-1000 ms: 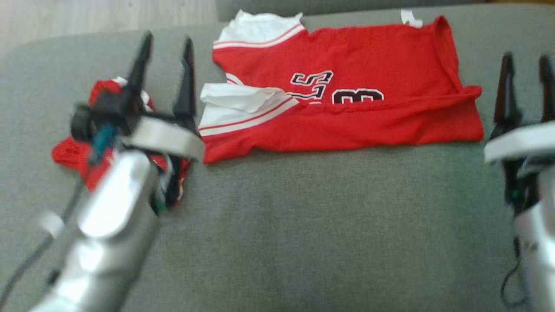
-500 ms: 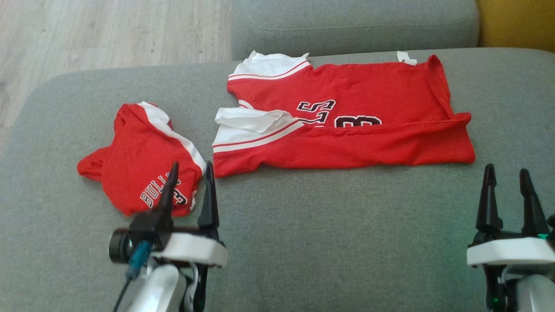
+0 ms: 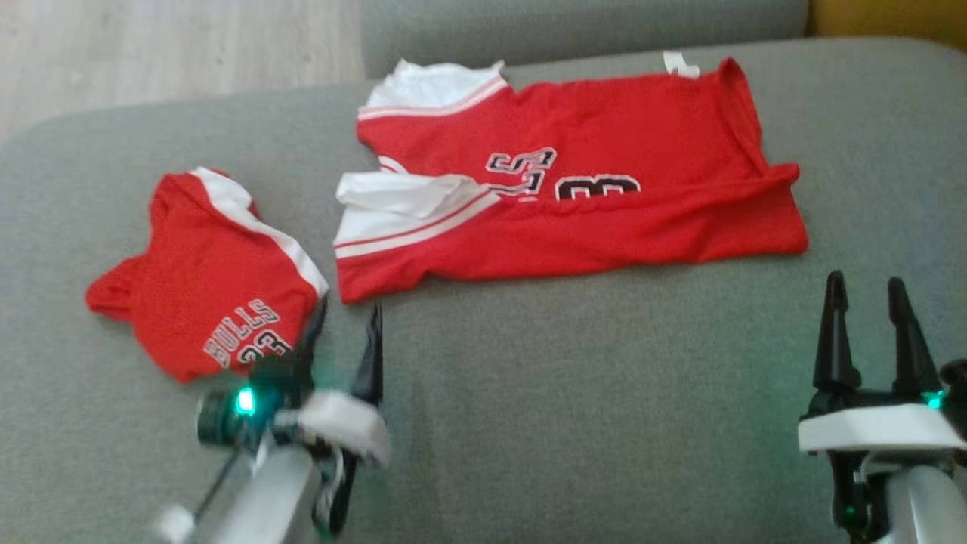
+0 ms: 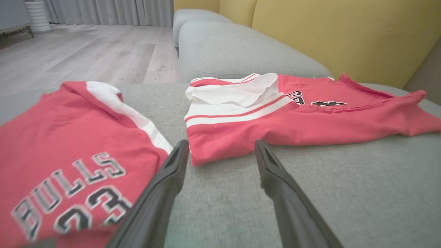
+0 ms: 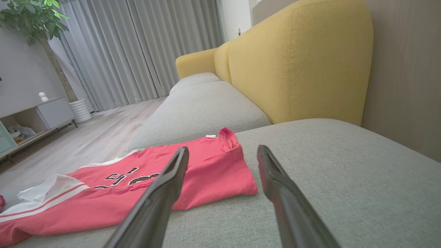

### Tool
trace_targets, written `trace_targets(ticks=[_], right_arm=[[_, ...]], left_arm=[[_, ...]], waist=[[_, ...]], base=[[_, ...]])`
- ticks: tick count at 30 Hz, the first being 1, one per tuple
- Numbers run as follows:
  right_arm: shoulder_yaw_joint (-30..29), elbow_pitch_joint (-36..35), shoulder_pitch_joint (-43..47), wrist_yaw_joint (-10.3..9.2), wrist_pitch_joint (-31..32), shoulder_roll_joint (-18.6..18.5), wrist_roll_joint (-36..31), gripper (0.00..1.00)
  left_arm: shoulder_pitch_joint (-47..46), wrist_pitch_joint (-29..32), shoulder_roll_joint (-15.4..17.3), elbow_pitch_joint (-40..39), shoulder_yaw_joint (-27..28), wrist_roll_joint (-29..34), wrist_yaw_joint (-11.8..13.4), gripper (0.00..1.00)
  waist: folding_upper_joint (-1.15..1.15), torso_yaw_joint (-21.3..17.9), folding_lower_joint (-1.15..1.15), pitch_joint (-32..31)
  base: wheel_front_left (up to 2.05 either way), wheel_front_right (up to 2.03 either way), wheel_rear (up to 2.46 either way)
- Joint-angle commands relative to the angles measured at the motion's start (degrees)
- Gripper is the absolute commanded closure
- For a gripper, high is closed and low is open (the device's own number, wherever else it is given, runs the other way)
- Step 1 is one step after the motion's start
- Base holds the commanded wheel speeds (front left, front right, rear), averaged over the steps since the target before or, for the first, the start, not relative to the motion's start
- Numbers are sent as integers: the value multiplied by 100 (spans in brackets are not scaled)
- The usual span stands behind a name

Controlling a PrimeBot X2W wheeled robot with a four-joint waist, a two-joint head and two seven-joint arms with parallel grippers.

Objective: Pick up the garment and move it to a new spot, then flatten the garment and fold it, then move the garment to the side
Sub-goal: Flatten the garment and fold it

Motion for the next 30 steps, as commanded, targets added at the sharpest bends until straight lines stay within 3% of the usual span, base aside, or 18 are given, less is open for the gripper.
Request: trace_targets(ticks=[1, 17, 18, 20, 23, 30], right_arm=[[146, -249, -344, -4, -62, -34, 95, 0], [421, -399, -639, -4, -62, -33, 165, 0], [430, -401, -641, -4, -62, -33, 171, 0], [430, -399, -639, -4, -62, -33, 176, 0], [414, -342, -633, -4, -62, -33, -2, 0], [265, 79, -844, -4, 221, -33, -425, 0]], left_arm=[[-496, 46, 50, -42, 183, 33, -22, 0], [-1652, 878, 276, 1586, 130, 116, 78, 0], [-1666, 929, 269, 1656, 108, 109, 50, 4], [-1678, 1023, 254, 1769, 46, 101, -34, 100], [-1674, 1029, 318, 1859, -115, 224, -95, 100], [-1671, 396, 302, 1634, -133, 284, 98, 100]], waist=[[0, -148, 0, 324], [0, -535, 0, 898], [0, -540, 0, 891], [0, -538, 0, 866], [0, -521, 0, 795], [0, -370, 0, 490]], base=[[0, 0, 0], [0, 0, 0], [0, 0, 0], [0, 0, 0], [0, 0, 0], [0, 0, 0]])
